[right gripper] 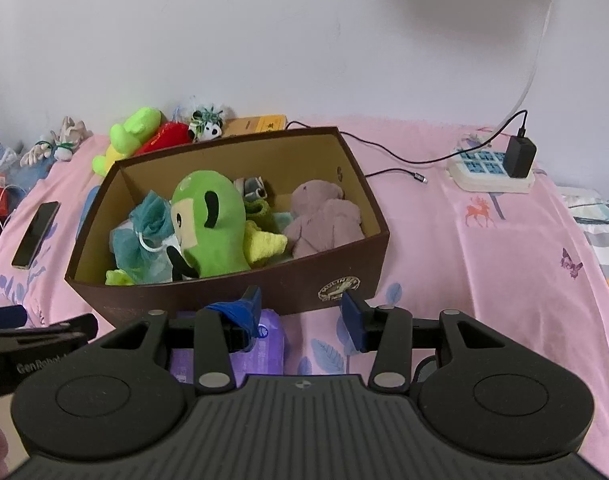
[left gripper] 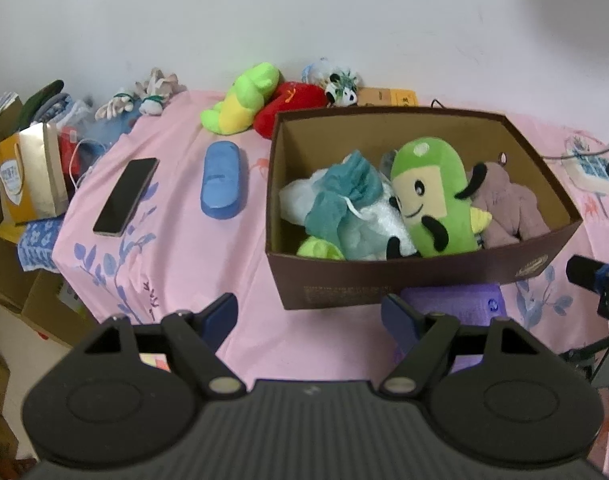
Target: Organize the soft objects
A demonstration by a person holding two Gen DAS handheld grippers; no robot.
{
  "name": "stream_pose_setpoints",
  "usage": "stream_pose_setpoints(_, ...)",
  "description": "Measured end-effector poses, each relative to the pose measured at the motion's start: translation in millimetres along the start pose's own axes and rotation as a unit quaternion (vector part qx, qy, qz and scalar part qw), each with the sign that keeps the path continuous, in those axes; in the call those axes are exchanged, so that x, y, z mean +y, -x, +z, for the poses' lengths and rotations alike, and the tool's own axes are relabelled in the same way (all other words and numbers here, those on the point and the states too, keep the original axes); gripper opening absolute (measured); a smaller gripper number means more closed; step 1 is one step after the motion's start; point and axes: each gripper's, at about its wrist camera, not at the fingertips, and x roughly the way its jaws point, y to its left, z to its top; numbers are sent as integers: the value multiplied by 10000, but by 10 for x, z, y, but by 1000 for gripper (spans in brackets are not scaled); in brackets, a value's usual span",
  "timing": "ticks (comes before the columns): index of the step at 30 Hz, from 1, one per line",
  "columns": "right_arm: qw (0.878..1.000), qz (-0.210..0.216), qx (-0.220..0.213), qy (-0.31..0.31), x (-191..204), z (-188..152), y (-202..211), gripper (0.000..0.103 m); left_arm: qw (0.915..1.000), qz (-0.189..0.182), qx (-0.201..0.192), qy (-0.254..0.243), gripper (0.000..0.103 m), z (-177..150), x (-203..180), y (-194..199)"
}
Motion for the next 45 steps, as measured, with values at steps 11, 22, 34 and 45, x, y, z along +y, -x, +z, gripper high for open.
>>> stream_pose_setpoints(11, 9998, 111, 100, -138, 34, -44, -48, 29, 9998, -61, 170, -83, 79, -49, -3, -87)
stream_pose_setpoints(22, 9995, 153, -45, -275, -18, 10, -41, 29, 9999, -20, -72, -134, 80, 95, 27, -53)
stream_pose_setpoints(34, 9974, 369, -548, -298, -23, 81, 52, 29, 9989, 19, -459, -91, 80, 325, 25, 42)
stream_pose_setpoints(45, 9953, 432, -839, -194, -28, 85, 74, 29, 9994, 14, -352, -8, 80, 254, 24, -82)
